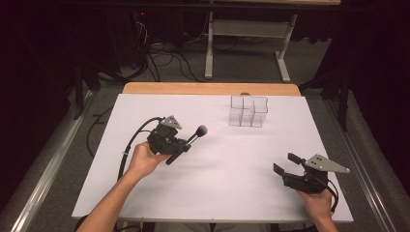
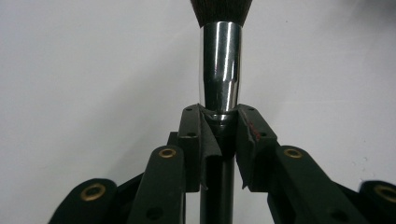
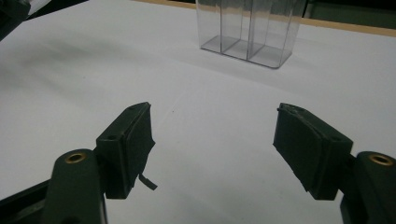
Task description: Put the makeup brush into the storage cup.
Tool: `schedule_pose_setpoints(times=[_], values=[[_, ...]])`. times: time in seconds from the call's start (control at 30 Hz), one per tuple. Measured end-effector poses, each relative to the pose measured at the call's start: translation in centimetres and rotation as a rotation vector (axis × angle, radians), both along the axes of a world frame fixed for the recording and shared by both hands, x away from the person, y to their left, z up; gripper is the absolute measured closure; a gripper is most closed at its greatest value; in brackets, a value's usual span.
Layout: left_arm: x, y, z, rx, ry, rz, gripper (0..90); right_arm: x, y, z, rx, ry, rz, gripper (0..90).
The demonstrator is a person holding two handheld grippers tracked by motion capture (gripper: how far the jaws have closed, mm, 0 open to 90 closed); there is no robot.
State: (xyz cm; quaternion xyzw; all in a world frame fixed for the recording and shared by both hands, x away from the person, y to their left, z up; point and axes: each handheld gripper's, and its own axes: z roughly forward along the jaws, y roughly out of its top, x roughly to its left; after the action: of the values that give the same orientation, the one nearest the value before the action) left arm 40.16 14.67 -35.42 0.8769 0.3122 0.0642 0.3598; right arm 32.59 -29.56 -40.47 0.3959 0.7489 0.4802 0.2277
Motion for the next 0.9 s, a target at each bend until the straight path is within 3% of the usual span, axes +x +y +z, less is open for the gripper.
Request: schedule_pose_setpoints(times=[0.17, 0.53, 0.9], values=[[-0.6, -0.4, 0.1, 0.005, -0.009, -0.017, 73.0, 0.0, -0.1, 0.0, 0.002, 0.0, -0.001, 29.7], [-1.9, -0.8, 0.1, -0.047, -0.034, -0.032, 73.0, 0.0, -0.1, 0.0, 0.003, 0.0, -0.004, 29.7], [-3.1, -1.3, -0.2, -0.06, -0.053, -0.047, 73.0, 0.0, 0.0, 0.0, 0.001, -0.002, -0.003, 29.7]])
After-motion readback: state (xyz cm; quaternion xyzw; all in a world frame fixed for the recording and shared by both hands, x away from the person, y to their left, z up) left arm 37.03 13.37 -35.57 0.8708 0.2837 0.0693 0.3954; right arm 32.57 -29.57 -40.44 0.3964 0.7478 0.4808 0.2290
